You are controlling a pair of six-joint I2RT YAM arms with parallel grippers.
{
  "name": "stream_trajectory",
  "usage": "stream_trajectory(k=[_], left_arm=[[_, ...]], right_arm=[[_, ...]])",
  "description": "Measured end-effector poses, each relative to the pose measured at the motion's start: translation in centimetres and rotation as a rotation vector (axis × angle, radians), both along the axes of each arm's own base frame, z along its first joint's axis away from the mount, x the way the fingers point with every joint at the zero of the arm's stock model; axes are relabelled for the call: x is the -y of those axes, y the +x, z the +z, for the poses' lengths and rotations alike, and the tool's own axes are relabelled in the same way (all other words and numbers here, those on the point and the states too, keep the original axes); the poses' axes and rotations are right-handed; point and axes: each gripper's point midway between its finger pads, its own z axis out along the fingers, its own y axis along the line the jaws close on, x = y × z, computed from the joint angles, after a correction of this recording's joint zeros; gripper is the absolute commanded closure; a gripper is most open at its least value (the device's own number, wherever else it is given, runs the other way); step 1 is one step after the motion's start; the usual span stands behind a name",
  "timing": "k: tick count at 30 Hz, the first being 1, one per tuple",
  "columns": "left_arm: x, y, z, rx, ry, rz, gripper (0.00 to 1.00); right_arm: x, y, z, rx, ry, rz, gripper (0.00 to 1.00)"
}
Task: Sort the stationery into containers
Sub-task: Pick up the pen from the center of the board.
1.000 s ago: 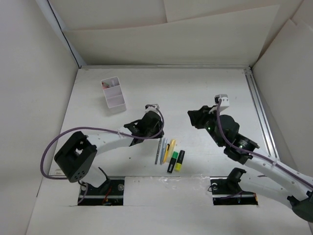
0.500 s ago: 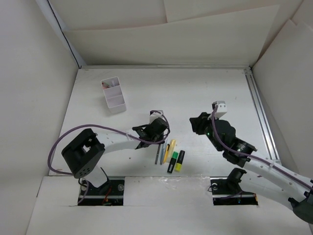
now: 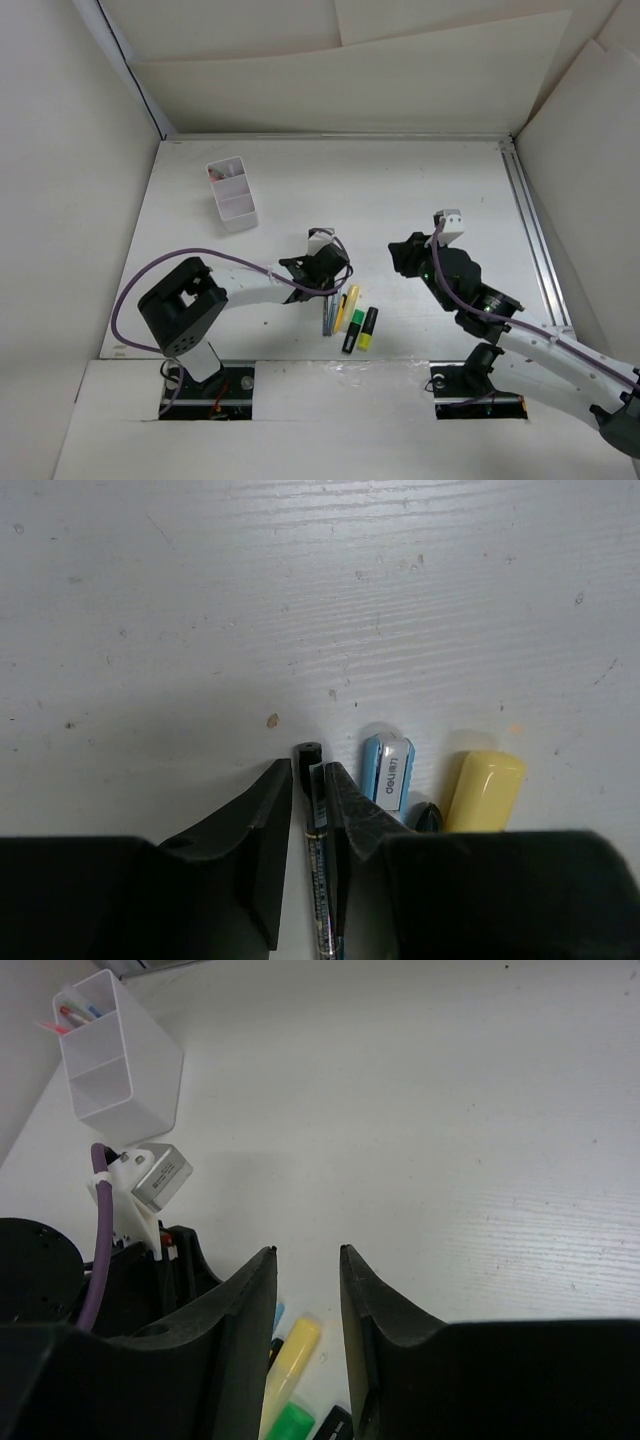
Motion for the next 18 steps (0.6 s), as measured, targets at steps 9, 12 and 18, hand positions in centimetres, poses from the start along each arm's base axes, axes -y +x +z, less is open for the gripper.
stream_trajectory(k=[9, 12, 18], left_arm=[[0.1, 0.0, 0.0, 0.006, 0.003, 0.000, 1.00], [-0.1, 0.2, 0.0, 0.015, 0.013, 0.012, 1.00], [-1.4, 1.2, 3.0, 0.073, 0.051, 0.062, 1.00]], right_arm=[[0.0, 0.0, 0.0, 0.004, 0.004, 0.000, 0.63], [0.2, 0.0, 0.2, 0.010, 0.009, -0.006, 0.63], [0.5, -0.1, 0.4, 0.026, 0.022, -0.018, 0.63]])
